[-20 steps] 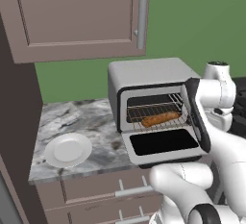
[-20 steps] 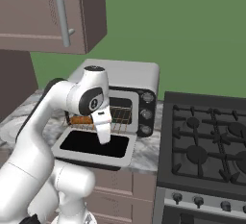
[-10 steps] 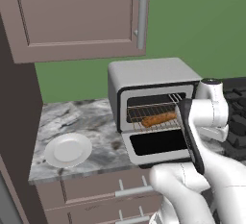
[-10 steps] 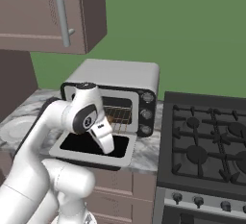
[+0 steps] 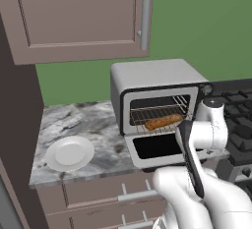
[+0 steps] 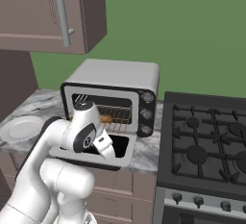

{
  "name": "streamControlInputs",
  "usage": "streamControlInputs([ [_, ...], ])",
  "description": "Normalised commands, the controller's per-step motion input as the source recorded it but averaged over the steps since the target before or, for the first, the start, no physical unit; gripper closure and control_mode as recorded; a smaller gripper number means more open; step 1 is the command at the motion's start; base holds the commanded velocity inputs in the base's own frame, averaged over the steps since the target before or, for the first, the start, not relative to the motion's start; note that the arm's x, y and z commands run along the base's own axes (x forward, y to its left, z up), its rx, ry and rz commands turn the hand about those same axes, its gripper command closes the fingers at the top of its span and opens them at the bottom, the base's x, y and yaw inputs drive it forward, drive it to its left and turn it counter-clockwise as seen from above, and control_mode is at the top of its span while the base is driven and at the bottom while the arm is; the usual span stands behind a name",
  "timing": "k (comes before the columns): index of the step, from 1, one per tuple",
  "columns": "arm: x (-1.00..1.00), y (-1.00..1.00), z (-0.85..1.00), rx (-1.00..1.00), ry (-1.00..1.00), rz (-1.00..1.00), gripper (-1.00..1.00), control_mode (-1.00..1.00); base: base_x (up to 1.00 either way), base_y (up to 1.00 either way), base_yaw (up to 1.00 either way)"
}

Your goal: Pull the toaster oven rack outwards. Pick up the baguette from the plate and place it on the toaster oven rack. Close the toaster oven door fully and set the temperature to the lowest setting.

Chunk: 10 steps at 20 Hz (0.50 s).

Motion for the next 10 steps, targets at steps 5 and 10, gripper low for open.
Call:
streamControlInputs([
  [5,0.38,0.0,-0.31,0.0,-0.07,0.06,-1.0,-1.0,0.0,0.0,0.0],
  [10,0.5,0.0,-0.19,0.0,-0.06,0.05,-1.0,-1.0,0.0,0.0,0.0],
])
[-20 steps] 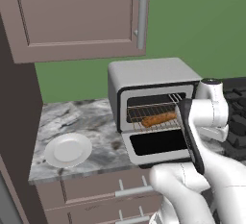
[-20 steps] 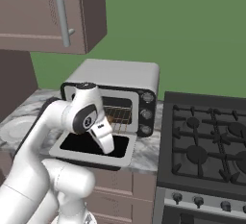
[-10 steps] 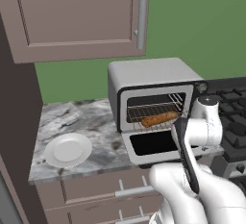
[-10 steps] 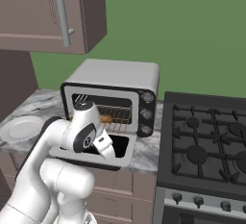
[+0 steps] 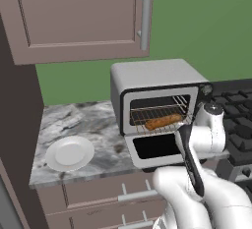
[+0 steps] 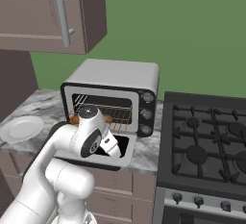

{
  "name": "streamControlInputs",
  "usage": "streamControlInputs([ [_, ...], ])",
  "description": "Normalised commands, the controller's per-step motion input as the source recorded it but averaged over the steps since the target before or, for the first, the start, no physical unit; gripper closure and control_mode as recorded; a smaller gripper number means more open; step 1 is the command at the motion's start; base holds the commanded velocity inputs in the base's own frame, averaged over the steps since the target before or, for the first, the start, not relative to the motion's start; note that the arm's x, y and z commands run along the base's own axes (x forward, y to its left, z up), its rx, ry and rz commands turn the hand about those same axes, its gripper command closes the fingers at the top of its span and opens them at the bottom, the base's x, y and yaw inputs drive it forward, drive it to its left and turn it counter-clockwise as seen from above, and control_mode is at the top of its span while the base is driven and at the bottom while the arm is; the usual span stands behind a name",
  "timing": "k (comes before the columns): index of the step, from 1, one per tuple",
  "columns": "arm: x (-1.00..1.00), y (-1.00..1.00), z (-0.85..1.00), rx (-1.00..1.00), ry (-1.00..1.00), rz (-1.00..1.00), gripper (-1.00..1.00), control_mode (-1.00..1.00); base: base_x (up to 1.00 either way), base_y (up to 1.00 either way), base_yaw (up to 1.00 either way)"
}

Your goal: Pull the toaster oven rack outwards. Pick up the baguette from the plate and place it on the toaster oven rack. Close the toaster oven door fully and set the temperature to the lowest setting.

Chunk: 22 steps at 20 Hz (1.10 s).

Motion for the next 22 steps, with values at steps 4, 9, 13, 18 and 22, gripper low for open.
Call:
streamControlInputs([
  [4,0.56,0.0,-0.08,0.0,-0.04,0.04,-1.0,-1.0,0.0,0.0,0.0],
  [9,0.53,0.0,-0.17,0.0,-0.01,0.03,-1.0,-1.0,0.0,0.0,0.0],
  [13,0.59,0.0,-0.22,0.0,0.0,0.01,-1.0,-1.0,0.0,0.0,0.0],
  [18,0.63,0.0,-0.18,0.0,0.0,0.0,-1.0,-1.0,0.0,0.0,0.0],
  [22,0.37,0.0,-0.03,0.0,-0.02,0.0,-1.0,-1.0,0.0,0.0,0.0],
])
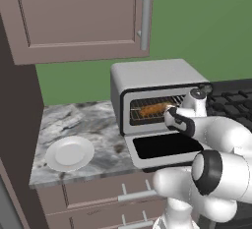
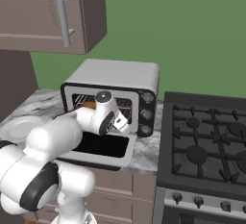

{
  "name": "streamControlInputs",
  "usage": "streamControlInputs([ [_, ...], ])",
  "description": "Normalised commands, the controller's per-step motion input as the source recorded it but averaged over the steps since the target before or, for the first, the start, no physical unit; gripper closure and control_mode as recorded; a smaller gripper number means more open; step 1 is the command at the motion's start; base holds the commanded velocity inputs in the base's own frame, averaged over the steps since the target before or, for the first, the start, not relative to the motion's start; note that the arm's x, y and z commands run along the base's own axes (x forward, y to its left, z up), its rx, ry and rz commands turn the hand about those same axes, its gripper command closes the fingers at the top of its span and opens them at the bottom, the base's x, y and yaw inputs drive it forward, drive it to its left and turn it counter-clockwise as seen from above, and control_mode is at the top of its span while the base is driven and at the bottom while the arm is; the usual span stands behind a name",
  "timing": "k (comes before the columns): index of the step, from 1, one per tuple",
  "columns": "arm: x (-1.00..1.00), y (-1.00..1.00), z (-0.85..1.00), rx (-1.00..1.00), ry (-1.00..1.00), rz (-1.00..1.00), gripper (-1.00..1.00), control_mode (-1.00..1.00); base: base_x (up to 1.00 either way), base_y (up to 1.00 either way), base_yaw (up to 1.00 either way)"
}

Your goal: Pull the toaster oven rack outwards. Pick up the baguette from the plate and place it on the toaster oven rack. Close the toaster oven door fully and set the temperature to the lowest setting.

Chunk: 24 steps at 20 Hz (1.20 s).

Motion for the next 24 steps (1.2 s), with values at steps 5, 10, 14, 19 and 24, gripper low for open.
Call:
streamControlInputs([
  [5,-0.13,0.0,0.01,0.0,-0.05,0.0,-1.0,-1.0,0.0,0.0,0.0],
  [10,-1.0,-0.01,0.44,0.0,-0.04,0.0,-1.0,-1.0,0.0,0.0,0.0],
  [14,-0.9,-0.03,0.7,0.02,0.0,0.0,-1.0,-1.0,0.0,0.0,0.0],
  [19,-0.72,-0.24,0.36,0.12,0.02,0.0,-1.0,-1.0,0.0,0.0,0.0],
  [24,-0.64,-0.29,0.0,0.21,0.01,0.0,-1.0,-1.0,0.0,0.0,0.0],
])
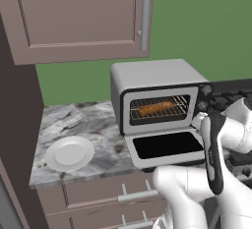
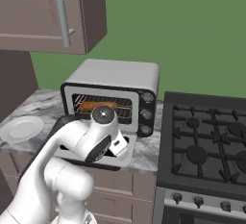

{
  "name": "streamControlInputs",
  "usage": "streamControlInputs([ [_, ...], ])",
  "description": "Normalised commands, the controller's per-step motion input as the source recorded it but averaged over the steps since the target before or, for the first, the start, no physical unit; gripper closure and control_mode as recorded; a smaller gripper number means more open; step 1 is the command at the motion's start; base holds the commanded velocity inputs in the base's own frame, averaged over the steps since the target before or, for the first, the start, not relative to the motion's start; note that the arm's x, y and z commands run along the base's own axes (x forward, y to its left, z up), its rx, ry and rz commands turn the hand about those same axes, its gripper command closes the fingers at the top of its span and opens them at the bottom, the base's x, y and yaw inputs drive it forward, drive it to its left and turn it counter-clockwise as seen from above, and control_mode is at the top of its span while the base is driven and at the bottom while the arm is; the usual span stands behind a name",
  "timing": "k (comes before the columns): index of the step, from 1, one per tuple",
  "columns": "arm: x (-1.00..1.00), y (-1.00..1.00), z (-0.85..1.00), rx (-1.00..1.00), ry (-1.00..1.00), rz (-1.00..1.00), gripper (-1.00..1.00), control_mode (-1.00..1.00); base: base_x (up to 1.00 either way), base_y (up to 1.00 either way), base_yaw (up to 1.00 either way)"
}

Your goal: Pull the toaster oven rack outwards. Pick up the baguette from the plate and place it on the toaster oven rack. Close the toaster oven door fully and set the temperature to the lowest setting.

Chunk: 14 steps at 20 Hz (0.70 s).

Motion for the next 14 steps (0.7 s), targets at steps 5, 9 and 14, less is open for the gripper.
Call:
streamControlInputs([
  [5,-0.4,-0.33,-0.13,0.23,0.0,0.0,-1.0,-1.0,0.0,0.0,0.0],
  [9,-0.23,-0.32,-0.23,0.19,0.0,0.0,-1.0,-1.0,0.0,0.0,0.0],
  [14,-0.01,-0.23,-0.23,0.21,0.0,0.0,-1.0,-1.0,0.0,0.0,0.0],
])
